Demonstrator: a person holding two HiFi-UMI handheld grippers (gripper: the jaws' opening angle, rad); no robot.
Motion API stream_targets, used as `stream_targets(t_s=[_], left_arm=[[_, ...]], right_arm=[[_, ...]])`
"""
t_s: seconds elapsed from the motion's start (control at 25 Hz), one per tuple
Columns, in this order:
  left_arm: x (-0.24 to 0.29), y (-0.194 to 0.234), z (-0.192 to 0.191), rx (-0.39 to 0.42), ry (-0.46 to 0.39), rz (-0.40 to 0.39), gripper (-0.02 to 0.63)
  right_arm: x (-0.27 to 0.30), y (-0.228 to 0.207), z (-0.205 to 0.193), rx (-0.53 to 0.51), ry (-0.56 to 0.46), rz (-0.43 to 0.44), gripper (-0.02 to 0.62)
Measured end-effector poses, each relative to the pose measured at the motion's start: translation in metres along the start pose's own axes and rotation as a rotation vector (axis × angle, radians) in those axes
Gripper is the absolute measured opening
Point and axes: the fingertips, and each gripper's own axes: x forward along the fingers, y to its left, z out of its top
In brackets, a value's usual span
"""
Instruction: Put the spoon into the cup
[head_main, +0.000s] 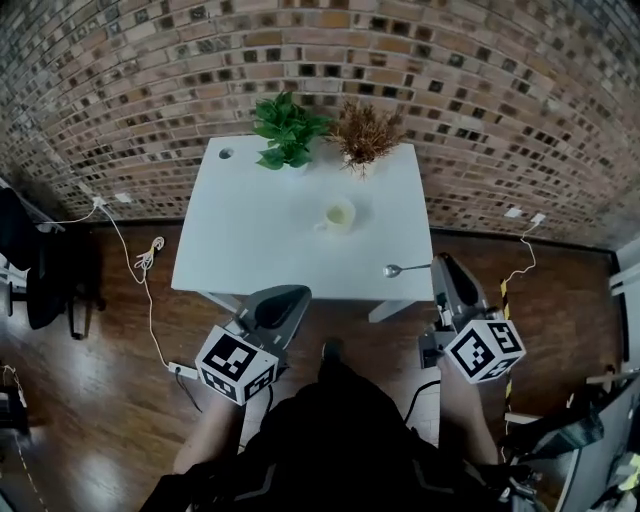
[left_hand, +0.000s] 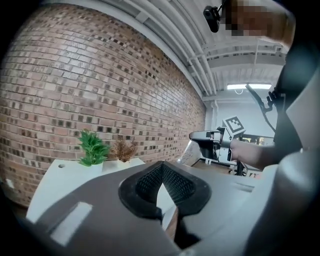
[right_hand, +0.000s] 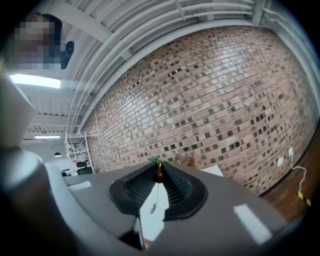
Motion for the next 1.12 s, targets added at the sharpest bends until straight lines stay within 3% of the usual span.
stream_targets(t_s=[0.24,0.44,0.6,0.8,0.96,1.12], left_arm=[[0.032,0.065,0.020,0.009,0.030,0.126,0.003],[0.054,0.102,0.028,-0.004,0.028,0.193,0.003],[0.057,0.136,0.026,-0.020,0.042,0.188,0.003],[0.065,0.192,0.026,-0.042,0.032,0.181,0.003],[0.073,0.214,0.022,-0.017,0.033,0.113,0.003],[0.089,0.227,0.010,-0.068,0.076,0.059,0.012]], right_arm=[[0.074,-0.024,0.009,0.062,-0.003,0.062,0.048],[0.127,-0.039,-0.002,0.064,0.030,0.062,0.049],[0.158,-0.035,-0.019,0.076,0.049,0.048,0.049],[0.193,-0.037,-0.028,0.023,0.064,-0.036,0.049],[0.219,-0.040,-0.044,0.002,0.072,-0.084,0.049],[0.238,-0.046,-0.073,-0.023,0.090,-0.117,0.049]])
